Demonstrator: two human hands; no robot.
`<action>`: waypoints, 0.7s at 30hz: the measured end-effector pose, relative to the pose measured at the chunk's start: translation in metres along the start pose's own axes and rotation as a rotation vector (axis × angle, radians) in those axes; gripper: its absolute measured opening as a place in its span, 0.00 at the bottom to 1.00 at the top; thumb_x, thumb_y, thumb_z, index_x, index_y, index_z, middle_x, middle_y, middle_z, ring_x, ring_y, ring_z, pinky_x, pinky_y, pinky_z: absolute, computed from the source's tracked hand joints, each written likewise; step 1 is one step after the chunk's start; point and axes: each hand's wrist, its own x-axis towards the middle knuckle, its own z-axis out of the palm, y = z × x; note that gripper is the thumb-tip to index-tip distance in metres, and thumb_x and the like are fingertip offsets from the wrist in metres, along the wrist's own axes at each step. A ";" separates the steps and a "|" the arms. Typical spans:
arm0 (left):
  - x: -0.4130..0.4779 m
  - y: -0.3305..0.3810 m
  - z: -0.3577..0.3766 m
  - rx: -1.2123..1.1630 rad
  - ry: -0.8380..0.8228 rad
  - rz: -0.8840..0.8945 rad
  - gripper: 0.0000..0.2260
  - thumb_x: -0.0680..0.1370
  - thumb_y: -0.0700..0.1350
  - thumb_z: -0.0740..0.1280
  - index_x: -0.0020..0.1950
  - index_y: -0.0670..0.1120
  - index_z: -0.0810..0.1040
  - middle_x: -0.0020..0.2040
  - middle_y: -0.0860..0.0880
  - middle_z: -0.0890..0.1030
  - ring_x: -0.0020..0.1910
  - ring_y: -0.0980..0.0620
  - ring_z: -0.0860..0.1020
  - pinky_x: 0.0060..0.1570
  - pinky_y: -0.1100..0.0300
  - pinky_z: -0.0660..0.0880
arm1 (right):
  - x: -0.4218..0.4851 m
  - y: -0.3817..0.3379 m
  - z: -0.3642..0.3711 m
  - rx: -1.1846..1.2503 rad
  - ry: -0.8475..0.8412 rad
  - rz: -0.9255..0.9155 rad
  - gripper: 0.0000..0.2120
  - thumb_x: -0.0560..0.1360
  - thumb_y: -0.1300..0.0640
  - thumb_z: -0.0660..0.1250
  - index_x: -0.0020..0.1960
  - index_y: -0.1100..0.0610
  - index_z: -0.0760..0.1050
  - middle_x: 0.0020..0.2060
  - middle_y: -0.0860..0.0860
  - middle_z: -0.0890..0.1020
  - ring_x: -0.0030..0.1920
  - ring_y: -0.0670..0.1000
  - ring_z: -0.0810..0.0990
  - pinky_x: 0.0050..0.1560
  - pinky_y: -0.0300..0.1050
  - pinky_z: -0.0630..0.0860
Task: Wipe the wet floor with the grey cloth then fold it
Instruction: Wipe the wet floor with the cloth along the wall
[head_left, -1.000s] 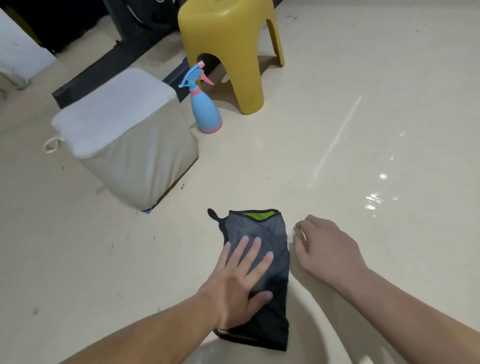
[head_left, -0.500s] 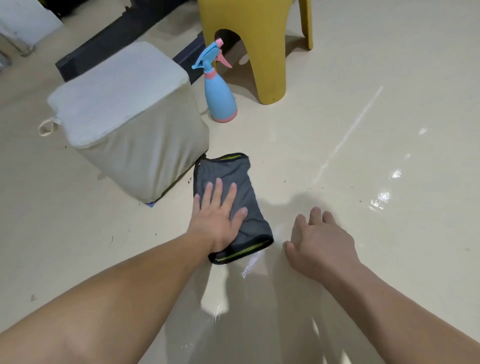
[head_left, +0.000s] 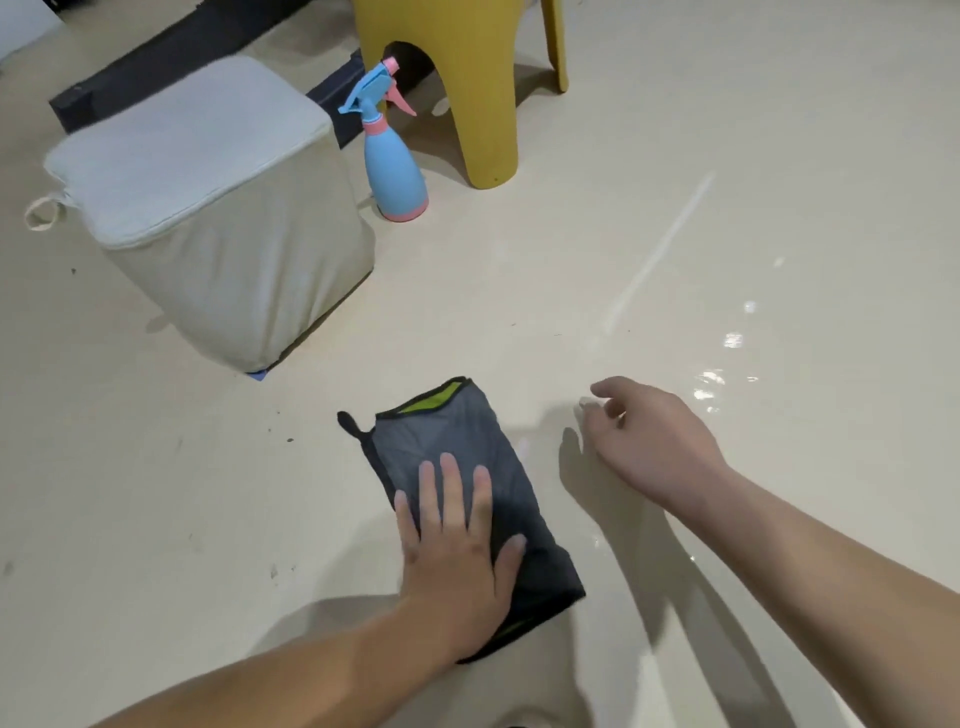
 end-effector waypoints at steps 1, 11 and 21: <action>-0.005 0.012 0.004 0.021 0.004 0.083 0.35 0.82 0.64 0.50 0.82 0.43 0.59 0.82 0.35 0.55 0.81 0.33 0.52 0.73 0.30 0.54 | -0.011 0.005 -0.003 -0.027 -0.008 -0.016 0.17 0.80 0.43 0.59 0.66 0.45 0.75 0.51 0.41 0.82 0.56 0.49 0.79 0.57 0.49 0.77; -0.024 0.171 0.005 0.222 -0.261 1.084 0.36 0.81 0.67 0.46 0.83 0.52 0.39 0.82 0.41 0.33 0.75 0.40 0.22 0.72 0.33 0.28 | -0.122 0.147 -0.056 -0.395 -0.247 0.269 0.13 0.80 0.45 0.56 0.42 0.50 0.71 0.41 0.48 0.78 0.45 0.54 0.78 0.42 0.46 0.73; -0.066 0.287 0.036 0.248 -0.211 1.626 0.33 0.81 0.67 0.53 0.83 0.53 0.56 0.83 0.43 0.56 0.82 0.40 0.40 0.77 0.36 0.39 | -0.253 0.249 -0.090 -0.321 -0.339 0.626 0.14 0.81 0.45 0.55 0.39 0.49 0.67 0.39 0.46 0.76 0.44 0.54 0.78 0.43 0.47 0.72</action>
